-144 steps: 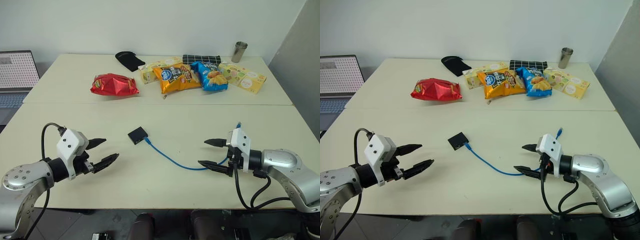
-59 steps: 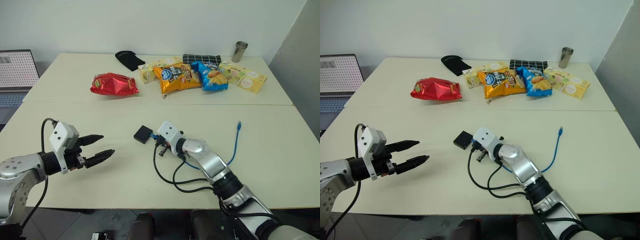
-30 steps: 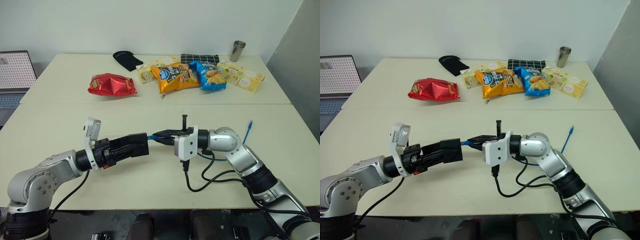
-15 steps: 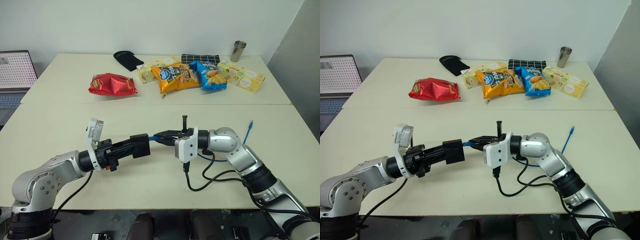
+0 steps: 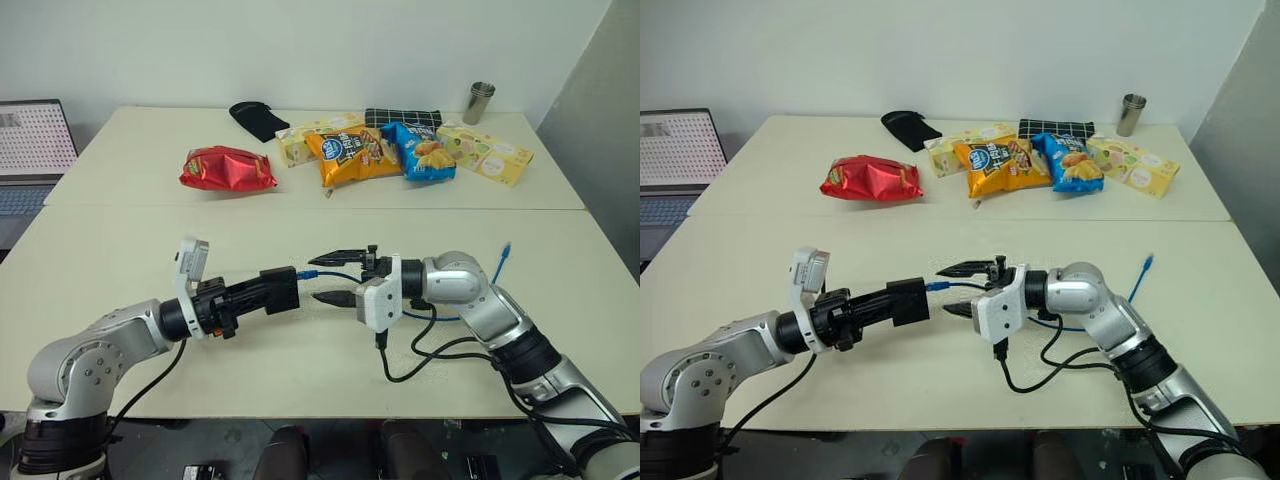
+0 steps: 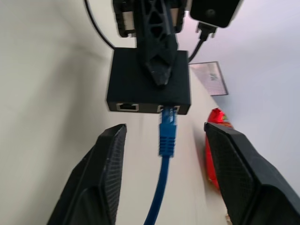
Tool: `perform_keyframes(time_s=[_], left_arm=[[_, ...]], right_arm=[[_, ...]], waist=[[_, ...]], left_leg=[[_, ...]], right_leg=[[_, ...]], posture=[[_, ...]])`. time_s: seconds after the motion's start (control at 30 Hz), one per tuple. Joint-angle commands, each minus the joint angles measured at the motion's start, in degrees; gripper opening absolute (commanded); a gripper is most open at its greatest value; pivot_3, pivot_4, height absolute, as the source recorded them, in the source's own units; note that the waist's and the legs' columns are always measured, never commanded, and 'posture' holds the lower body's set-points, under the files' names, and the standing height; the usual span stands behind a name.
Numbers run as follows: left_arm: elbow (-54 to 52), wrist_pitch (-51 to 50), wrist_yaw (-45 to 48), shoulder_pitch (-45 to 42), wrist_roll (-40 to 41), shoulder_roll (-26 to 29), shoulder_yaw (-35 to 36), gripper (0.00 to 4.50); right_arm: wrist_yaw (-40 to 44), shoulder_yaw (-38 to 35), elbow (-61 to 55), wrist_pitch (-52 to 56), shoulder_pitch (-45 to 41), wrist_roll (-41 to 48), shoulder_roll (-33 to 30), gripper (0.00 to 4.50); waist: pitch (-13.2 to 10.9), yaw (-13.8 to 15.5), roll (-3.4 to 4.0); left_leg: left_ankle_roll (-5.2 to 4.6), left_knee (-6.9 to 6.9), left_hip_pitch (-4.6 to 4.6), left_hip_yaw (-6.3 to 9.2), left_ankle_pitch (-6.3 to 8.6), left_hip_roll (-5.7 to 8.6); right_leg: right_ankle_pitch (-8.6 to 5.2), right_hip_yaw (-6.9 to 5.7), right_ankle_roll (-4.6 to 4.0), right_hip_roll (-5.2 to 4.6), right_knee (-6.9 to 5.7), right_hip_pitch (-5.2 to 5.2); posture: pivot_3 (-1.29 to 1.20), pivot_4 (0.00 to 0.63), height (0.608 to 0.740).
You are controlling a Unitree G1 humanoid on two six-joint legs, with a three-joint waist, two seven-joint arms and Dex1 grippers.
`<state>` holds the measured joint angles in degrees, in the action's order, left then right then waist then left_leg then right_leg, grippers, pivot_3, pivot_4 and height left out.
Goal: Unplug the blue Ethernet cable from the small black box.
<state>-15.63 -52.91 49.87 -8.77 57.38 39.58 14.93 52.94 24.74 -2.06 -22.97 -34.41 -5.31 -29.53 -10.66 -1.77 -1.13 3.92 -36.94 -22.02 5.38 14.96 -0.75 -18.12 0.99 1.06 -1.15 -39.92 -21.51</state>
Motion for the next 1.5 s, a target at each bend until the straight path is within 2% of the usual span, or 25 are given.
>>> perform_keyframes(time_s=[0.03, 0.17, 0.23, 0.4, 0.57, 0.9, 1.4, 1.5], left_arm=[[-0.78, 1.92, 2.93, -1.02, -1.68, 1.38, -1.54, 0.80], [-1.01, 3.81, 8.08, -1.91, -4.18, 2.67, -5.28, 0.80], [-0.91, 4.28, 10.11, -2.63, -4.58, 2.70, -6.74, 0.80], [-0.42, 5.91, 13.90, -3.79, -5.51, 2.67, -8.51, 0.80], [0.25, 7.33, 15.82, -4.09, -5.98, 1.97, -8.40, 0.80], [-0.50, 9.03, 16.94, -2.45, -7.02, 2.14, -8.04, 0.80], [0.37, 10.77, 17.15, -2.45, -7.89, 1.78, -8.49, 0.80], [0.41, 10.94, 17.03, -2.31, -8.23, 1.55, -8.67, 0.80]], right_arm=[[4.82, -4.36, -9.34, 13.37, 1.94, 10.65, -3.30, 2.99], [4.27, -9.00, -18.52, 41.17, 2.41, 29.49, -4.78, 2.99], [2.34, -10.17, -20.26, 50.68, 1.72, 35.41, -3.79, 2.99], [-2.12, -10.87, -20.63, 64.87, 0.94, 41.42, -1.06, 2.99], [-3.40, -12.71, -17.18, 74.60, 0.30, 47.33, 1.77, 2.99], [-3.73, -14.20, -15.46, 81.48, -1.05, 50.69, 3.69, 2.99], [-3.62, -12.95, -15.79, 82.70, -1.36, 50.35, 4.16, 2.99], [-3.69, -12.44, -15.88, 82.80, -1.45, 49.96, 4.15, 2.53]], waist=[[0.00, 0.07, 0.00], [-0.01, 0.03, 0.02], [-0.01, -0.01, 0.02], [-0.02, -0.06, 0.03], [-0.02, -0.05, 0.03], [-0.03, -0.09, 0.04], [-0.03, -0.08, 0.04], [-0.03, -0.08, 0.04]], left_leg=[[0.00, 0.00, 0.00, 0.05, 0.00, 0.00], [-0.01, 0.01, 0.00, 0.13, 0.00, 0.00], [-0.01, 0.02, 0.01, 0.24, 0.00, -0.02], [-0.02, 0.03, 0.01, 0.23, 0.01, 0.03], [-0.03, 0.04, 0.00, 0.13, 0.01, 0.06], [-0.03, 0.05, -0.01, 0.05, 0.02, 0.06], [-0.04, 0.06, -0.02, 0.03, 0.02, 0.07], [-0.03, 0.06, -0.02, 0.03, 0.02, 0.07]], right_leg=[[0.00, 0.01, 0.00, -0.01, 0.01, 0.02], [0.00, 0.01, 0.00, -0.01, 0.02, 0.04], [0.00, 0.04, -0.01, -0.01, 0.02, 0.05], [-0.01, 0.01, -0.01, 0.02, 0.03, 0.04], [-0.01, -0.02, -0.01, 0.04, 0.05, 0.02], [-0.01, -0.05, 0.00, 0.08, 0.04, -0.02], [-0.02, -0.05, 0.00, 0.09, 0.05, -0.03], [-0.02, -0.05, 0.00, 0.09, 0.05, -0.04]], posture=[[0.00, 0.150, 0.740], [0.00, 0.150, 0.740], [0.00, 0.150, 0.740], [0.00, 0.150, 0.740], [0.00, 0.150, 0.740], [0.00, 0.150, 0.740], [0.00, 0.150, 0.740], [0.00, 0.150, 0.740]])
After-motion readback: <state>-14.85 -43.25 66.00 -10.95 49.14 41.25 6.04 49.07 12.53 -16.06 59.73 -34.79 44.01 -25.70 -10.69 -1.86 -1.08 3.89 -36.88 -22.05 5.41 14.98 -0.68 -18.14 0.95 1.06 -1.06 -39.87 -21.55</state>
